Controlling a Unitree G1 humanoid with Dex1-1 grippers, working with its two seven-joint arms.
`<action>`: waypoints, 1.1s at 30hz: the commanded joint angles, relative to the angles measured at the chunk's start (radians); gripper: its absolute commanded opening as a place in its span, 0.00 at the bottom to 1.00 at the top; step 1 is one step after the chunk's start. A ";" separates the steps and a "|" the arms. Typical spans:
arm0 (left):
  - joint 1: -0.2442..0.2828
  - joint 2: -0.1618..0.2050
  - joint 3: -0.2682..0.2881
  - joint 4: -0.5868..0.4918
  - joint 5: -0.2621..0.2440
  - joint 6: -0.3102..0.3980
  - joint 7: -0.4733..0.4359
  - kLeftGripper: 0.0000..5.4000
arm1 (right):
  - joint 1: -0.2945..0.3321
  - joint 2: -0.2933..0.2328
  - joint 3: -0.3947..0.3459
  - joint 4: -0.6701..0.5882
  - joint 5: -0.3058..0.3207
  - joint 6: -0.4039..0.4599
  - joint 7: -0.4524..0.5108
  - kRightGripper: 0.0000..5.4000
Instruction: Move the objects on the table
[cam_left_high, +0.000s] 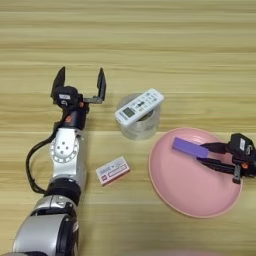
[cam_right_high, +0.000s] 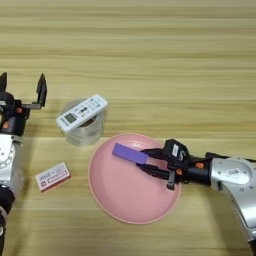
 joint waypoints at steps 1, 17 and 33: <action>-0.009 0.003 -0.001 0.001 0.009 -0.007 0.002 1.00 | -0.004 -0.009 0.005 0.004 -0.010 -0.009 0.004 0.26; -0.010 0.004 0.001 0.003 0.006 -0.008 0.000 1.00 | -0.009 -0.002 0.008 0.021 -0.017 -0.013 -0.001 0.34; -0.011 0.005 0.000 0.001 0.004 -0.006 -0.005 1.00 | -0.097 0.102 -0.159 -0.051 0.201 0.021 -0.100 0.71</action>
